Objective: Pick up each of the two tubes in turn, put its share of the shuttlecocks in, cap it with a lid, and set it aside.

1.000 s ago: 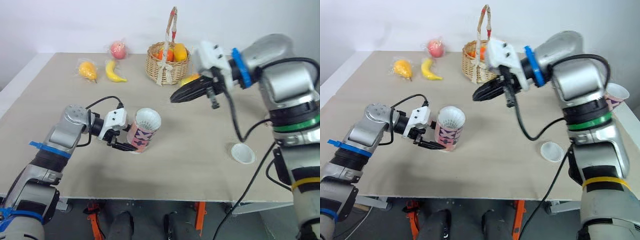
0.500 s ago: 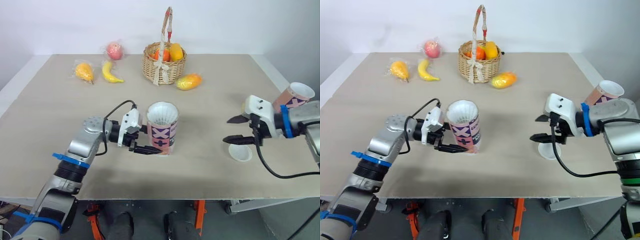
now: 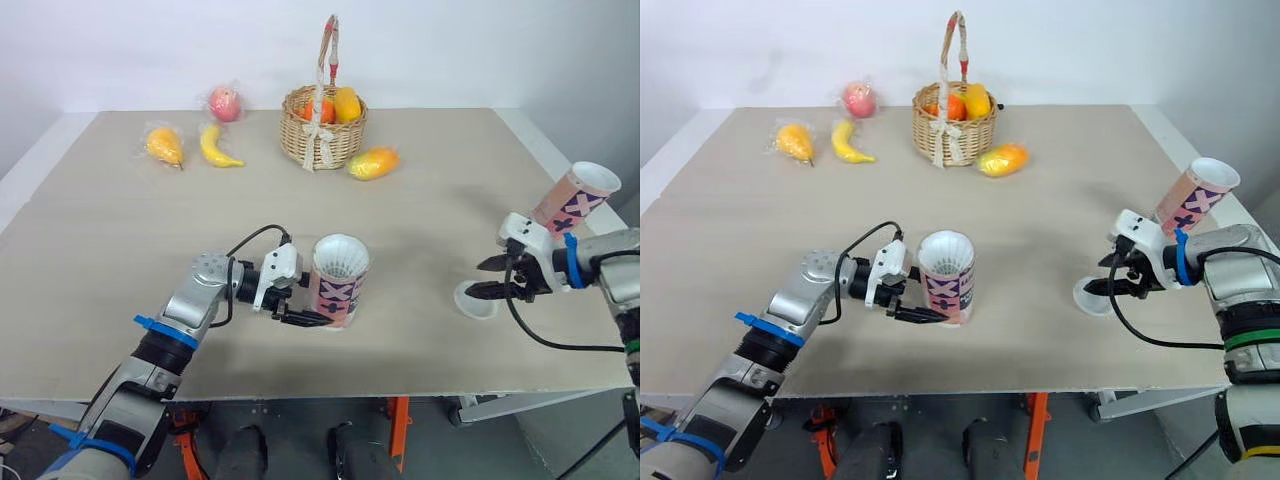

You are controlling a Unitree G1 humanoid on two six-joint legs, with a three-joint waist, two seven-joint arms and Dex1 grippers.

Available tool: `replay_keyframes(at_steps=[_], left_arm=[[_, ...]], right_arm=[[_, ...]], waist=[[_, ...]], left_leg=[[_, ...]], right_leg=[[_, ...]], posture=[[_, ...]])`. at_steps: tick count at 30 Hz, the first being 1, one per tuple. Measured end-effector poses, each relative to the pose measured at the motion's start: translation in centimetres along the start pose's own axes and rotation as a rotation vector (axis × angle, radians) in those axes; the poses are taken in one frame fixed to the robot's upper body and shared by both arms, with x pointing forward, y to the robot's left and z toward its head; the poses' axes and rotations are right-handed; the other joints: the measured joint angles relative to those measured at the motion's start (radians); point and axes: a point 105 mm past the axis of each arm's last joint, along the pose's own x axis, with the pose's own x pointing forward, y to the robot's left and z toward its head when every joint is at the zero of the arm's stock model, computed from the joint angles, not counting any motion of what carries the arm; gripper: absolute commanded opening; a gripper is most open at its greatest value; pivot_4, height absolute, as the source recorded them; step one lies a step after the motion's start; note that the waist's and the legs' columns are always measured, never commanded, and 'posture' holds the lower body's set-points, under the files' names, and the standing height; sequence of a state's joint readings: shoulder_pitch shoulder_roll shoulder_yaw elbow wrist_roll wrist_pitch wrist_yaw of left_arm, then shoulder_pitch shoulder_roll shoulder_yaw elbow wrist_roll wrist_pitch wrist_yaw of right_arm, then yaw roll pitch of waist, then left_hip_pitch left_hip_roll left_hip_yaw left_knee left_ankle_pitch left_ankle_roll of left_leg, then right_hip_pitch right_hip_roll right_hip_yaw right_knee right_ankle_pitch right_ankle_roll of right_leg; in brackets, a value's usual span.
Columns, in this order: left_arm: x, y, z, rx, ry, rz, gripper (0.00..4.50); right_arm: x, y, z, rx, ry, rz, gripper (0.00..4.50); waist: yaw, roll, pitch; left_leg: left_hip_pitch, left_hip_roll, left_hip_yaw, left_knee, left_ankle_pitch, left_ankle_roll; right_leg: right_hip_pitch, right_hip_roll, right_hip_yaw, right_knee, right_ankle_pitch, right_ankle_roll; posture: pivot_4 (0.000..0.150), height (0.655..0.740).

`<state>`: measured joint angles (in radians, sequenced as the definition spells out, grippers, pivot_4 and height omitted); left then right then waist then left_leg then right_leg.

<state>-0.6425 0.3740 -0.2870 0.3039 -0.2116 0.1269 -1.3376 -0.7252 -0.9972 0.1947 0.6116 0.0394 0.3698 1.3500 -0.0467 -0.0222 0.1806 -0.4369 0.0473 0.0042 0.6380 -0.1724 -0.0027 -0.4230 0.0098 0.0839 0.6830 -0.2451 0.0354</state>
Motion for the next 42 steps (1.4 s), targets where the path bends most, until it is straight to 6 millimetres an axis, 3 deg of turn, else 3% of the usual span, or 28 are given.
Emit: replay_keyframes(at_steps=[2,5,11,18,22,24,27,29,30,31,34,39,42], left_arm=[[0.0,0.0,-0.1,0.01,0.004,0.002,3.26],[-0.1,-0.1,-0.2,0.01,0.001,0.012,3.26],[-0.1,-0.1,-0.5,0.002,-0.007,0.038,3.26],[0.0,-0.1,-0.5,0.001,-0.011,0.043,3.26],[0.0,-0.2,-0.6,0.001,-0.006,0.034,3.26],[0.0,-0.2,-0.7,0.006,-0.005,0.031,3.26],[0.0,-0.2,-0.7,0.006,-0.008,0.031,3.26],[0.0,-0.2,-0.8,-0.006,-0.011,0.028,3.26],[0.0,-0.2,-0.9,-0.008,-0.01,0.028,3.26],[0.0,-0.1,-0.8,-0.009,-0.01,0.024,3.26],[0.3,-0.2,-0.8,-0.011,-0.01,0.017,3.26],[0.2,-0.1,-0.8,-0.014,-0.003,0.0,3.26],[0.2,-0.1,-0.7,-0.012,-0.002,-0.001,3.26]], right_arm=[[0.1,-0.4,-0.1,0.0,0.004,-0.007,3.63],[0.1,-0.5,-0.3,-0.022,0.022,0.001,3.03],[0.1,0.1,-0.5,-0.05,0.043,0.061,0.09],[0.1,0.8,-0.2,-0.074,0.044,0.108,0.03],[0.0,1.3,1.4,-0.109,0.012,0.126,0.03],[-1.1,2.6,5.7,-0.191,-0.108,0.15,0.03],[-2.7,4.4,9.9,-0.291,-0.223,0.178,0.03],[-4.1,8.2,14.7,-0.458,-0.348,0.262,0.03],[-4.4,8.9,15.5,-0.493,-0.365,0.274,0.03],[-5.0,10.9,17.6,-0.597,-0.406,0.302,0.03],[-5.4,13.1,19.8,-0.733,-0.417,0.324,0.03],[-2.6,14.3,21.7,-0.863,-0.334,0.326,0.03],[-1.9,15.1,22.9,-0.949,-0.327,0.331,0.03]], waist=[[0.0,0.0,0.0],[0.0,0.0,0.0],[0.0,0.0,0.0],[0.0,0.0,0.0],[0.0,0.0,0.0],[-0.002,0.003,-0.001],[0.0,0.004,-0.002],[0.0,0.005,-0.002],[-0.001,0.005,-0.002],[0.0,0.005,-0.002],[0.003,0.003,-0.003],[0.001,0.002,-0.004],[0.002,0.003,-0.004]], left_leg=[[0.0,0.0,0.0,0.0,0.0,0.0],[0.001,0.0,0.0,0.0,0.0,0.0],[0.007,0.0,0.0,0.0,0.0,0.0],[0.007,0.0,0.0,0.0,0.0,0.0],[0.007,0.0,0.0,0.0,0.0,0.0],[0.007,0.0,0.001,-0.001,0.0,0.0],[0.008,0.0,-0.001,-0.001,0.0,0.0],[0.007,0.0,-0.001,-0.002,0.0,0.0],[0.007,0.001,-0.001,-0.002,0.0,0.0],[0.007,0.001,-0.002,-0.002,0.0,0.0],[0.007,0.001,-0.002,-0.001,0.0,0.0],[0.006,0.001,0.0,-0.001,0.0,0.0],[0.006,0.001,-0.001,-0.002,0.0,0.0]], right_leg=[[0.0,0.0,0.0,0.0,0.0,0.0],[0.001,0.0,0.0,0.0,0.0,0.001],[0.007,0.0,0.0,0.0,0.0,0.001],[0.007,0.0,0.0,0.0,0.0,0.001],[0.007,0.0,0.0,0.0,0.0,0.001],[0.006,0.0,0.001,0.0,0.0,0.001],[0.007,0.0,0.0,0.0,0.0,0.0],[0.006,0.0,-0.001,0.0,-0.001,0.0],[0.006,0.001,-0.001,0.0,-0.001,0.0],[0.006,0.001,-0.001,0.0,-0.001,0.0],[0.007,0.0,-0.003,0.0,-0.001,-0.001],[0.005,0.0,-0.001,-0.001,-0.002,-0.003],[0.004,0.0,-0.002,0.0,-0.002,-0.002]], posture=[[0.15,0.74],[0.15,0.74],[0.15,0.74],[0.15,0.74],[0.15,0.74],[0.15,0.74],[0.15,0.74],[0.15,0.74],[0.15,0.74],[0.15,0.74],[0.15,0.74],[0.15,0.74],[0.15,0.74]])
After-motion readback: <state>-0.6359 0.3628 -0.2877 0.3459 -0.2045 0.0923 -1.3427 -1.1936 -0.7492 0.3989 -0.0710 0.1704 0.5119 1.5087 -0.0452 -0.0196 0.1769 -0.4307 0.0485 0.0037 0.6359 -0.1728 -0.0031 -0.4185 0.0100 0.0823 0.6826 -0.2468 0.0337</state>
